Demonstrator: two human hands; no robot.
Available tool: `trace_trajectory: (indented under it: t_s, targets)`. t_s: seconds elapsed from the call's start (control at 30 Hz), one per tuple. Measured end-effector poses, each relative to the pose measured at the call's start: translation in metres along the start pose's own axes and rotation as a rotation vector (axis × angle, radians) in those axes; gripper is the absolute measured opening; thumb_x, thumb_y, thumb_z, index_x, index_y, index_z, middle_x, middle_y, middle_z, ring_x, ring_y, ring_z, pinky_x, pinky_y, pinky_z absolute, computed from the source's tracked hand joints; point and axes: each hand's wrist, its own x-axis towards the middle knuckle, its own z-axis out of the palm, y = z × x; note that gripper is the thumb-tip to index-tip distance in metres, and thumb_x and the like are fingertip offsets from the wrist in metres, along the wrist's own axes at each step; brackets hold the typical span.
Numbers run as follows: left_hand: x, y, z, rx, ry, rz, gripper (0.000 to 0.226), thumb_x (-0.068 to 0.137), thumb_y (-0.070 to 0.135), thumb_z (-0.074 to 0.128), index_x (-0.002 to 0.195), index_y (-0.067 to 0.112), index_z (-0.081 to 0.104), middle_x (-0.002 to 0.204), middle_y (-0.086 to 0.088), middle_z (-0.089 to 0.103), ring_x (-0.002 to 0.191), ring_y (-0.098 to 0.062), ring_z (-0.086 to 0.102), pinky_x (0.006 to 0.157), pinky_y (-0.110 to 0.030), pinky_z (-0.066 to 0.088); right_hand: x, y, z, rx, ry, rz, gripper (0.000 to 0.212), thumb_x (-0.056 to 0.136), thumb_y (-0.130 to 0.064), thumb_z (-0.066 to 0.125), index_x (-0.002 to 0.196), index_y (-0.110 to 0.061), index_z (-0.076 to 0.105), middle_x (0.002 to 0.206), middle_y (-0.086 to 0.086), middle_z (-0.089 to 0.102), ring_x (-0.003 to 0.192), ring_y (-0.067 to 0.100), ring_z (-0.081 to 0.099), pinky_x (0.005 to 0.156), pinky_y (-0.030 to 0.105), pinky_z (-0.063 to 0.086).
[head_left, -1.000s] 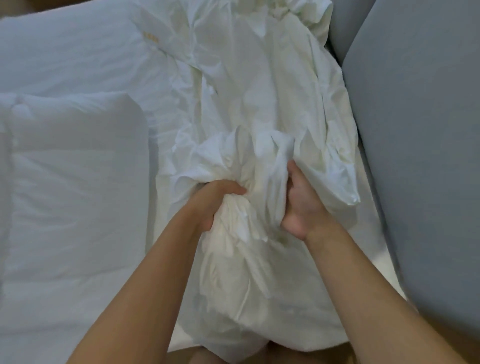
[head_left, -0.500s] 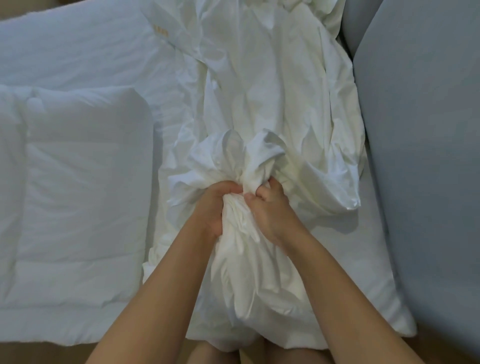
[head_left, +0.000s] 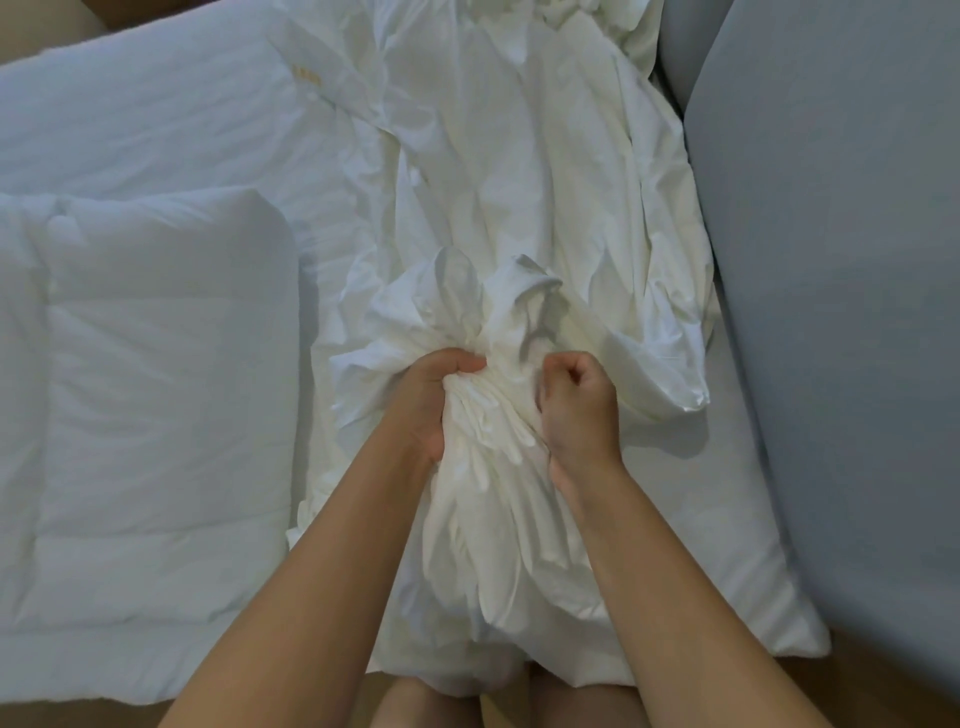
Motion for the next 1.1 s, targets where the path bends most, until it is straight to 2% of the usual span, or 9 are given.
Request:
trace_trajectory:
  t_s: [0.13, 0.3, 0.43, 0.5, 0.6, 0.83, 0.9, 1.0, 1.1]
  targets:
    - [0.003, 0.002, -0.006, 0.043, 0.086, 0.051, 0.014, 0.075, 0.002, 0.056, 0.063, 0.01, 0.056, 0.057, -0.004, 0.053, 0.057, -0.02, 0.054, 0.064, -0.033, 0.047, 0.006, -0.011, -0.005, 0.316, -0.052, 0.156, 0.021, 0.094, -0.006, 0.044, 0.084, -0.016, 0.058, 0.086, 0.003, 0.063, 0.086, 0.022, 0.061, 0.08, 0.038, 0.052]
    - [-0.003, 0.006, -0.01, 0.08, 0.008, 0.025, 0.014, 0.053, 0.011, 0.064, 0.066, 0.006, 0.066, 0.067, -0.011, 0.062, 0.067, -0.027, 0.06, 0.07, -0.036, 0.05, 0.002, -0.022, -0.008, 0.07, -0.309, 0.096, 0.015, 0.094, -0.007, 0.048, 0.093, -0.003, 0.063, 0.094, 0.026, 0.064, 0.085, 0.031, 0.059, 0.082, 0.044, 0.051]
    - [-0.005, 0.004, -0.014, 0.043, -0.047, 0.031, 0.028, 0.058, 0.009, 0.066, 0.085, 0.001, 0.065, 0.084, -0.014, 0.063, 0.084, -0.031, 0.06, 0.086, -0.042, 0.047, -0.005, -0.021, -0.008, -0.095, -0.335, 0.118, 0.014, 0.094, -0.013, 0.054, 0.086, -0.003, 0.059, 0.088, 0.019, 0.061, 0.08, 0.026, 0.053, 0.077, 0.04, 0.047]
    - [-0.007, -0.001, -0.012, 0.041, -0.106, 0.062, 0.021, 0.061, 0.012, 0.071, 0.08, 0.004, 0.074, 0.083, -0.012, 0.07, 0.08, -0.025, 0.067, 0.077, -0.035, 0.054, -0.012, -0.018, -0.003, -0.153, -0.28, 0.089, 0.018, 0.093, -0.016, 0.053, 0.093, 0.001, 0.06, 0.094, 0.018, 0.066, 0.085, 0.027, 0.061, 0.083, 0.036, 0.051]
    - [-0.009, -0.001, -0.011, 0.029, -0.058, 0.098, 0.011, 0.063, 0.014, 0.067, 0.068, 0.009, 0.075, 0.069, -0.006, 0.07, 0.065, -0.018, 0.069, 0.057, -0.025, 0.055, -0.019, -0.015, 0.0, -0.149, -0.051, -0.045, 0.023, 0.089, -0.011, 0.053, 0.068, -0.011, 0.045, 0.064, 0.001, 0.048, 0.059, 0.009, 0.045, 0.055, 0.012, 0.041]
    - [-0.002, 0.023, -0.032, -0.042, 0.172, 0.153, 0.014, 0.08, 0.004, 0.05, 0.068, 0.01, 0.054, 0.062, -0.005, 0.056, 0.059, -0.023, 0.058, 0.065, -0.03, 0.048, -0.003, -0.019, -0.026, 0.107, 0.45, -0.084, 0.03, 0.085, -0.004, 0.056, 0.062, -0.015, 0.041, 0.067, -0.001, 0.05, 0.071, 0.017, 0.048, 0.069, 0.028, 0.045]
    - [-0.001, 0.033, -0.05, -0.05, 0.191, 0.16, 0.015, 0.083, 0.006, 0.048, 0.069, 0.011, 0.053, 0.063, -0.006, 0.057, 0.059, -0.023, 0.059, 0.068, -0.031, 0.048, 0.008, -0.023, -0.039, 0.091, 0.448, -0.098, 0.029, 0.089, -0.012, 0.057, 0.067, -0.018, 0.039, 0.072, -0.001, 0.049, 0.07, 0.014, 0.048, 0.07, 0.025, 0.044]
    - [-0.006, 0.038, -0.063, 0.069, 0.149, 0.073, 0.004, 0.079, 0.008, 0.058, 0.082, 0.009, 0.06, 0.065, -0.007, 0.064, 0.056, -0.023, 0.065, 0.058, -0.032, 0.054, 0.014, -0.022, -0.037, -0.21, 0.305, -0.245, 0.03, 0.091, -0.015, 0.051, 0.069, -0.02, 0.032, 0.068, -0.006, 0.039, 0.058, 0.006, 0.037, 0.051, 0.015, 0.032]
    - [-0.011, 0.041, -0.062, 0.241, 0.031, -0.069, 0.045, 0.061, 0.014, 0.077, 0.103, 0.008, 0.065, 0.084, -0.01, 0.071, 0.069, -0.025, 0.07, 0.059, -0.035, 0.056, 0.01, -0.017, -0.024, -0.389, 0.223, -0.321, 0.024, 0.093, -0.019, 0.049, 0.074, -0.018, 0.035, 0.067, -0.008, 0.04, 0.057, 0.004, 0.038, 0.054, 0.013, 0.034]
